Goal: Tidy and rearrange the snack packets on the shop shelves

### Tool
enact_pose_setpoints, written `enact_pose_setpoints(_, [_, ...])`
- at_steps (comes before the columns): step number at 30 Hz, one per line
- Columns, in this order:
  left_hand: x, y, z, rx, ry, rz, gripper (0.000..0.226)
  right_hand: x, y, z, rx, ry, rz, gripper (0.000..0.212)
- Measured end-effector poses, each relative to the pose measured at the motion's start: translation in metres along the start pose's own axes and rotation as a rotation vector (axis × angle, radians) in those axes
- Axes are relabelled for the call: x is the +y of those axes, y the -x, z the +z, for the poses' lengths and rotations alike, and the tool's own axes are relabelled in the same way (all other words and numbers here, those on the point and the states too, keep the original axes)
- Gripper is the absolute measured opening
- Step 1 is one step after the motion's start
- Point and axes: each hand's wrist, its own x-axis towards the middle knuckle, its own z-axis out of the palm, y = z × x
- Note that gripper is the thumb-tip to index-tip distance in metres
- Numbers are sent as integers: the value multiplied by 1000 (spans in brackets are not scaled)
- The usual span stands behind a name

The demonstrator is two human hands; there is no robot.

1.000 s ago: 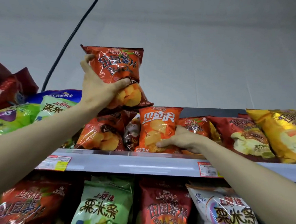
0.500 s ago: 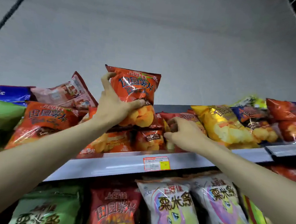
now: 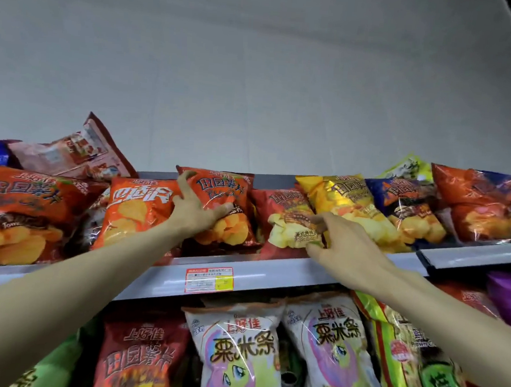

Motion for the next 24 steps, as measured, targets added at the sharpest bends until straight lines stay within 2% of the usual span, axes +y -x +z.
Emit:
enact_pose_setpoints(6, [-3,-8,14,-152,-207,-92,112,6,-10,-2,22,25,-16,64])
enact_pose_setpoints(10, [-2,-7,18,-289,-273,-128,136,6,-11,-5,28,59,-4,73])
enact_pose_setpoints(12, [1,-2,16,-304,-417,-105,128,4,-12,-7,23,76,-4,68])
enact_pose_setpoints(14, [5,2,12,-250,-561,-24,119,4,-14,-10,47,107,-25,60])
enact_pose_setpoints(16, [12,6,6,-233,-628,19,111,5,-16,-16,80,144,-28,56])
enact_pose_setpoints(21, [28,10,-8,-157,-670,199,85,15,-13,-26,114,289,-14,58])
enact_pose_setpoints(24, [40,24,-4,-183,-612,242,72,29,-18,-35,125,338,33,66])
